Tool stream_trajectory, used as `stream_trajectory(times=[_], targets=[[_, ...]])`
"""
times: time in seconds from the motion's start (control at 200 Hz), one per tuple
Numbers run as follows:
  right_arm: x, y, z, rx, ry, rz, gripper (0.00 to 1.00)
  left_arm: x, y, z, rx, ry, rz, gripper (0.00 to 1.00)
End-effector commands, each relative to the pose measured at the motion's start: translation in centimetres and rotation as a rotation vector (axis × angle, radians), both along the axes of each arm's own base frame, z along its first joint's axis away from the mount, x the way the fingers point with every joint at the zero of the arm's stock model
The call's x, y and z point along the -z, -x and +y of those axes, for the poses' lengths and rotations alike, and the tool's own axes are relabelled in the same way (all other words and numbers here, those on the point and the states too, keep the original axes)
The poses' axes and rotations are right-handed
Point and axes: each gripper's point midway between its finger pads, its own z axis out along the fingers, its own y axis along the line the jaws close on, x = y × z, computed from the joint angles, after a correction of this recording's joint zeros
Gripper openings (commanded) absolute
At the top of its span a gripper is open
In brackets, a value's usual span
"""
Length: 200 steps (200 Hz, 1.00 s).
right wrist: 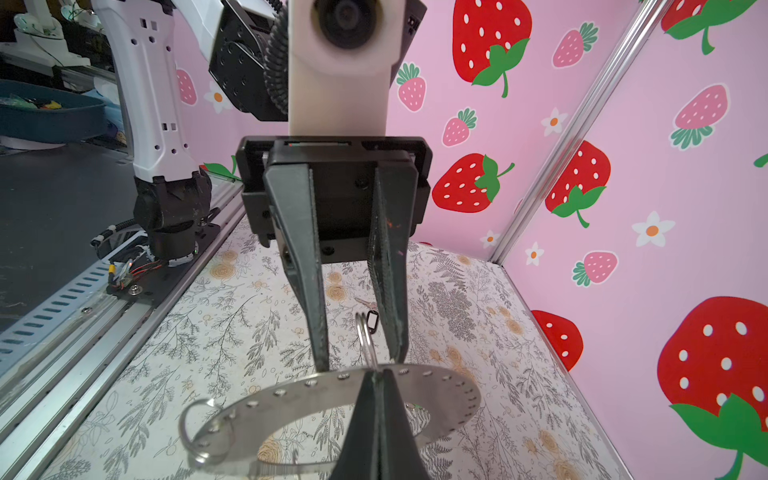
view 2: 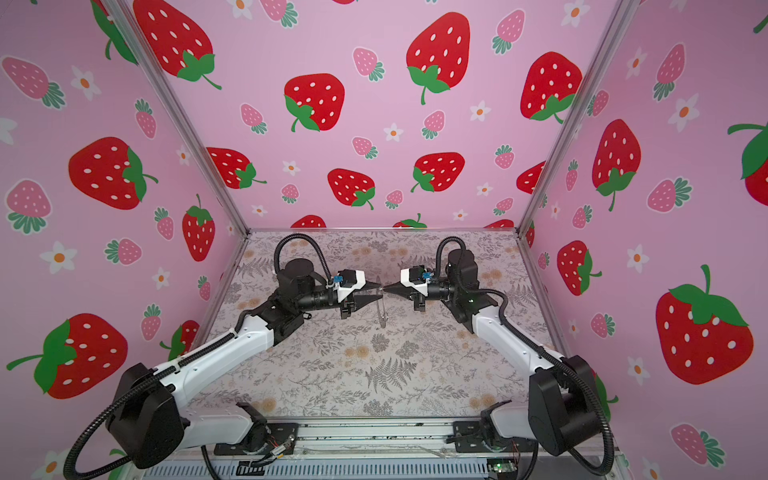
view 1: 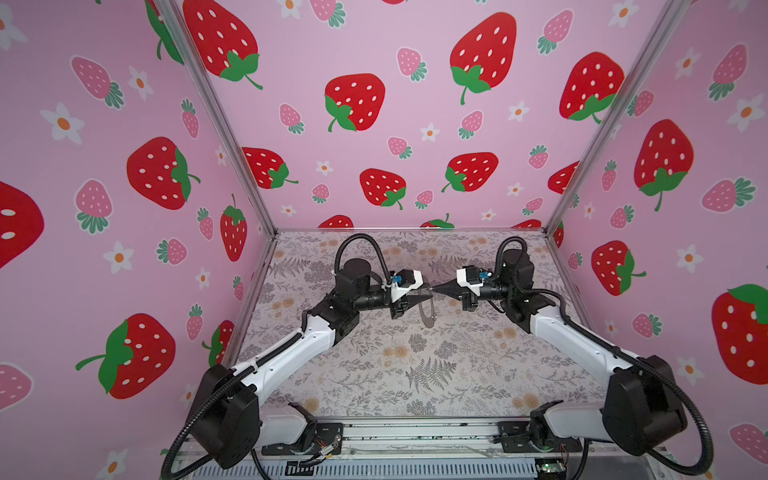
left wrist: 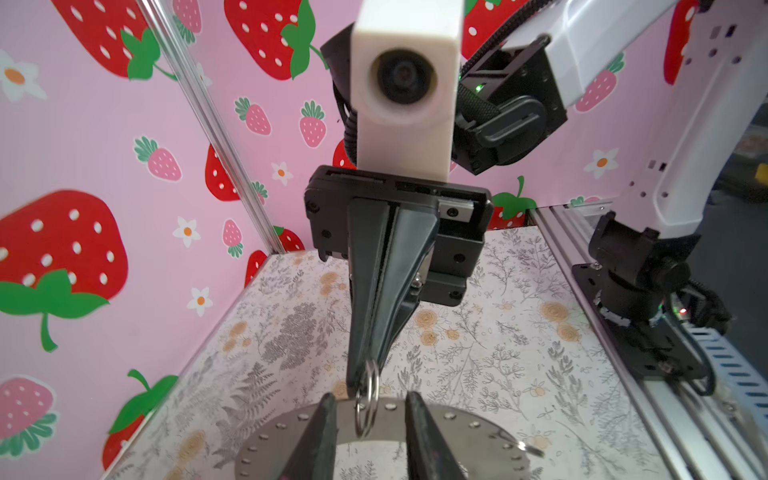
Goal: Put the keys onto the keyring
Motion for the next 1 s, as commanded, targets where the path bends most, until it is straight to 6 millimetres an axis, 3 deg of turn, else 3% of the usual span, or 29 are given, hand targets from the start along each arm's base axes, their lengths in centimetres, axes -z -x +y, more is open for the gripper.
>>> stream_trajectory(times=[0.0,0.19,0.37,0.995], targets=[[-0.5,-0.2,0.3,-0.002,0.03,-0.018,0.01,-1.0,-0.2,1.1,-0.036,-0.072,-0.042,0.35],[0.7,-1.4,0.3,0.045,0.124,0.012,0.0,-0.8,-0.7,2.2,-0.091,-0.22,-0.102,0.38],[1.3,-1.9,0.4,0.08,0.167,0.051,0.0,-0.4,-1.2,1.8,-0.14,-0.334,-0.147,0.39],[2.0,-1.6,0.5,0.082,0.192,0.074,0.0,0.2,-2.5,-0.5,-0.221,-0.386,-0.111,0.33]])
